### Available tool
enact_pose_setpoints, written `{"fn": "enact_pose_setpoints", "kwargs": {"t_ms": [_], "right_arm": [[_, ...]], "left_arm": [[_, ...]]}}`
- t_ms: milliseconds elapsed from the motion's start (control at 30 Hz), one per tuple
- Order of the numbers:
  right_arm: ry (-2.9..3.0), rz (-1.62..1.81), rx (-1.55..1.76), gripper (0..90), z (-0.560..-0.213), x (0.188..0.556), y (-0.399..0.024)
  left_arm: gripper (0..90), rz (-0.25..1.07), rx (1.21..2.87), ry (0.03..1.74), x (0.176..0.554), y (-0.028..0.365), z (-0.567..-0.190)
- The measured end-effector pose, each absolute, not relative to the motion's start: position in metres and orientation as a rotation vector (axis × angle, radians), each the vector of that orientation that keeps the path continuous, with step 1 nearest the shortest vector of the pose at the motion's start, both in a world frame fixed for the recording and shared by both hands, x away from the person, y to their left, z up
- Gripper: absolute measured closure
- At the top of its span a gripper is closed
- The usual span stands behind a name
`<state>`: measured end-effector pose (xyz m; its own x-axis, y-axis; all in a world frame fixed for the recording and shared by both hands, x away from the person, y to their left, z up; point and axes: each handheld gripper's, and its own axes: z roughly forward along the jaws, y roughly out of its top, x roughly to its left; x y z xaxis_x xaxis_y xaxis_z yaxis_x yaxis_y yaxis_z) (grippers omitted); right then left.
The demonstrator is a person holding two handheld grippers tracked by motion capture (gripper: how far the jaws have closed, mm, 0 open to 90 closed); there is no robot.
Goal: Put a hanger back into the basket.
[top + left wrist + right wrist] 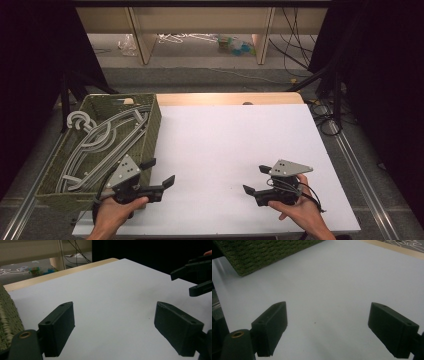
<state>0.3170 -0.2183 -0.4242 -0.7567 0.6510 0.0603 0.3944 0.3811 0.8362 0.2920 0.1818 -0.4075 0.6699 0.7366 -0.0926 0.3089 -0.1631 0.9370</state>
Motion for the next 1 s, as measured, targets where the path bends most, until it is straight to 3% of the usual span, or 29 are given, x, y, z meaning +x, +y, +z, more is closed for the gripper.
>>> {"fn": "enact_pose_setpoints", "kwargs": {"t_ms": [533,1000], "right_arm": [[2.345,1.394,0.928,16.8,-0.434,0.288,-0.223],[2.340,1.380,0.933,16.8,-0.435,0.288,-0.224]], "left_arm": [[16.4,0.478,1.789,0.800,0.276,0.171,-0.428],[16.4,0.464,1.771,0.793,0.277,0.171,-0.429]]}}
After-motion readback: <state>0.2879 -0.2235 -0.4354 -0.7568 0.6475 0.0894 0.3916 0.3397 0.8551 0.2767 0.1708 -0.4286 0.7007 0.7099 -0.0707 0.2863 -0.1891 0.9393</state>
